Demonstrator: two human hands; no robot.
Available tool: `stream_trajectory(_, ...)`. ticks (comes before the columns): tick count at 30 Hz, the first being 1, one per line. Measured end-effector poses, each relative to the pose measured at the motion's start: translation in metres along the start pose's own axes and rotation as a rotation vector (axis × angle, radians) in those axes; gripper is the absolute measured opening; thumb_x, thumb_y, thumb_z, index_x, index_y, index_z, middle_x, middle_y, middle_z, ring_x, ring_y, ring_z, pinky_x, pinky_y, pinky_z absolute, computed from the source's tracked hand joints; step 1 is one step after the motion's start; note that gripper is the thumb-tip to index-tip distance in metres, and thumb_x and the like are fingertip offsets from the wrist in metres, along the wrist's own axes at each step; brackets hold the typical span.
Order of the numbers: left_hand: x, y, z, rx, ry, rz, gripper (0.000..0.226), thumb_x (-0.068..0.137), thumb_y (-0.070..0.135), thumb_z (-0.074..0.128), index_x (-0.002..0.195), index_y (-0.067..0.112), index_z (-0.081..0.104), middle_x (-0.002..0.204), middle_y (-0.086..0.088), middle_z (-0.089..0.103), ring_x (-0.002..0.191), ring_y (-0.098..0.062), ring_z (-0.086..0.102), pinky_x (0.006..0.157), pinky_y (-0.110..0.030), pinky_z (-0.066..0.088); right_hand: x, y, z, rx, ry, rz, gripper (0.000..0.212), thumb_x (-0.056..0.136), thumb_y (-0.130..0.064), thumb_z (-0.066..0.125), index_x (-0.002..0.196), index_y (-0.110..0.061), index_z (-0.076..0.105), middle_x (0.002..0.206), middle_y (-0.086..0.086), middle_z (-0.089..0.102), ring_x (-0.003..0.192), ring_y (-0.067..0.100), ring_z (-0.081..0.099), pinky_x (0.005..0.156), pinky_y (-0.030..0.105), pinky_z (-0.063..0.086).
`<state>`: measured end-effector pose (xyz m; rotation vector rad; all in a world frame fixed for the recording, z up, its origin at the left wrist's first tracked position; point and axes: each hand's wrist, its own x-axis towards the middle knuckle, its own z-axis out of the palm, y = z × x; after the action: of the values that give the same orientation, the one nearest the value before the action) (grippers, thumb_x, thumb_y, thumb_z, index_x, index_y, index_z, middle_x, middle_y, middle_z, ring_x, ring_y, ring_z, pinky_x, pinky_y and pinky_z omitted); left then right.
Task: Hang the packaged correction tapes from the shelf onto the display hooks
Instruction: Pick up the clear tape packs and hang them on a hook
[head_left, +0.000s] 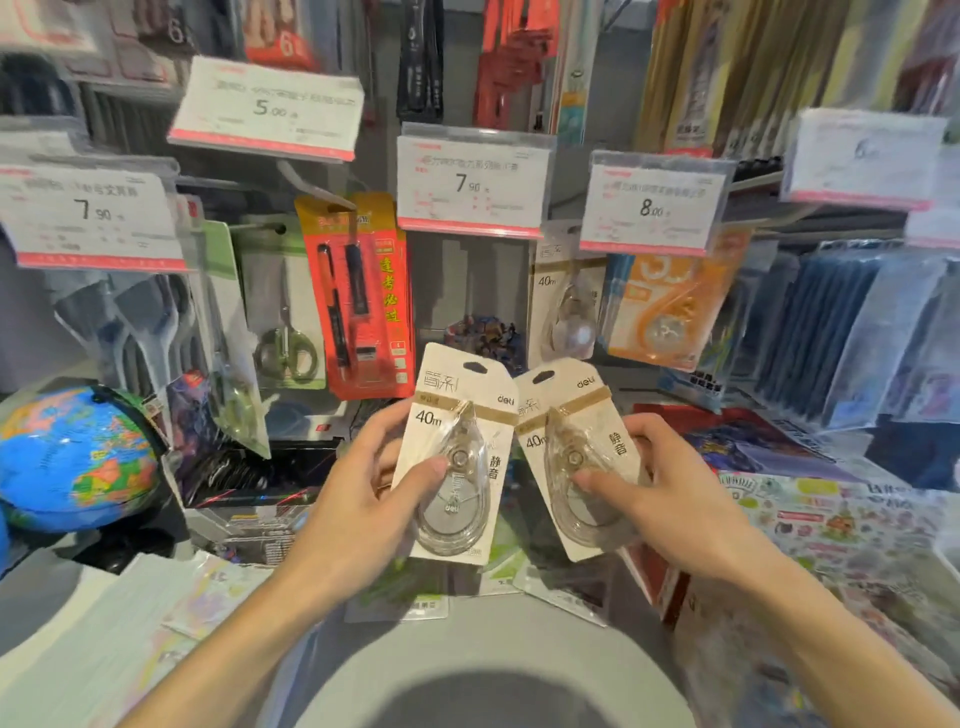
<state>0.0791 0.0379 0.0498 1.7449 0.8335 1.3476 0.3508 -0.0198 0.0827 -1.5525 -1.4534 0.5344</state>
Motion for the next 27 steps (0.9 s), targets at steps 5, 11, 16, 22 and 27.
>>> stream_trajectory(5, 0.005, 0.035, 0.036, 0.113, 0.059, 0.074, 0.047, 0.098, 0.015, 0.066, 0.134, 0.043, 0.053, 0.118, 0.027, 0.074, 0.109, 0.005, 0.069, 0.081, -0.008, 0.051, -0.001, 0.000, -0.054, 0.024, 0.047, -0.184, 0.036, 0.089, -0.036, 0.078, 0.110, -0.047, 0.051, 0.104, -0.037, 0.069, 0.090, -0.008, 0.070, 0.075, 0.028, 0.053)
stream_trajectory(11, 0.003, 0.068, 0.073, 0.184, 0.161, 0.096, 0.048, 0.096, 0.029, 0.069, 0.125, 0.064, 0.053, 0.120, 0.033, 0.070, 0.110, 0.010, 0.066, 0.079, -0.013, 0.053, 0.003, -0.007, -0.100, 0.108, 0.017, -0.339, 0.031, 0.094, -0.035, 0.072, 0.113, -0.044, 0.050, 0.105, -0.038, 0.068, 0.087, -0.006, 0.072, 0.075, 0.029, 0.058)
stream_trajectory(16, 0.000, 0.096, 0.087, 0.241, 0.234, 0.105, 0.047, 0.080, 0.054, 0.066, 0.122, 0.068, 0.052, 0.120, 0.029, 0.072, 0.109, 0.007, 0.068, 0.080, -0.011, 0.052, 0.006, -0.020, -0.121, 0.229, -0.058, -0.419, 0.031, 0.095, -0.033, 0.072, 0.109, -0.054, 0.053, 0.106, -0.021, 0.076, 0.090, 0.004, 0.076, 0.085, 0.045, 0.063)
stream_trajectory(22, -0.005, 0.122, 0.087, 0.300, 0.276, 0.159, 0.047, 0.086, 0.043, 0.066, 0.127, 0.059, 0.053, 0.122, 0.024, 0.073, 0.115, -0.001, 0.068, 0.092, -0.027, 0.051, 0.010, -0.019, -0.132, 0.318, -0.136, -0.492, 0.036, 0.095, -0.033, 0.072, 0.108, -0.061, 0.055, 0.111, -0.018, 0.077, 0.098, 0.005, 0.076, 0.085, 0.041, 0.064)
stream_trajectory(27, -0.005, 0.141, 0.078, 0.340, 0.302, 0.229, 0.049, 0.089, 0.033, 0.065, 0.135, 0.045, 0.052, 0.121, 0.023, 0.074, 0.113, 0.002, 0.068, 0.087, -0.006, 0.048, 0.019, -0.014, -0.140, 0.313, -0.158, -0.507, 0.037, 0.093, -0.030, 0.073, 0.117, -0.053, 0.056, 0.113, -0.019, 0.078, 0.100, 0.005, 0.077, 0.077, 0.029, 0.066)
